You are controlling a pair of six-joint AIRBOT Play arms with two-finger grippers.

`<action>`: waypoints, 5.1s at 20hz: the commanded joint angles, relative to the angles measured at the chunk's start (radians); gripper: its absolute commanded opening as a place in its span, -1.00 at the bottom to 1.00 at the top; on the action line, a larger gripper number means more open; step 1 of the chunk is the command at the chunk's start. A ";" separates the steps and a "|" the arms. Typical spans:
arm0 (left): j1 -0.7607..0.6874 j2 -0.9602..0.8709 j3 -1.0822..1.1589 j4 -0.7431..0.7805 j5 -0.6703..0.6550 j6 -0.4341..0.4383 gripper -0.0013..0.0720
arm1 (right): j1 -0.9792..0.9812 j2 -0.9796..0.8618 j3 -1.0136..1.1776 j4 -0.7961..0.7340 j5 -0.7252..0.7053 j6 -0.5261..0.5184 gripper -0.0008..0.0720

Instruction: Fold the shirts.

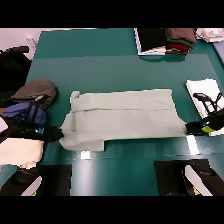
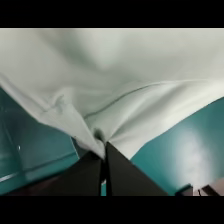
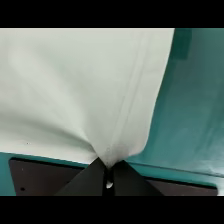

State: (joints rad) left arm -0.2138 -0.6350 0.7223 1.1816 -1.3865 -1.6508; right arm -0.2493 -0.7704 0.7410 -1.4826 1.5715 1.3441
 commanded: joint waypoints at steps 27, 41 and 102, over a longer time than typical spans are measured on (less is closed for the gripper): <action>-0.001 -0.710 0.565 0.052 0.396 0.097 -0.90 | -0.262 -0.859 0.626 0.485 -0.085 -0.124 0.63; -0.325 -0.954 0.618 -0.025 0.594 0.054 -0.90 | -0.050 -0.860 0.596 0.627 -0.163 -0.279 -0.92; 0.005 -0.609 0.979 0.162 0.352 0.126 -0.90 | 0.721 -1.183 0.916 0.887 -0.656 -0.044 -0.92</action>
State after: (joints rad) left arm -0.2062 -1.2434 1.7016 1.4105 -1.0344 -1.5249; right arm 0.4522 -1.9358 1.5600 -0.5945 0.9848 1.3025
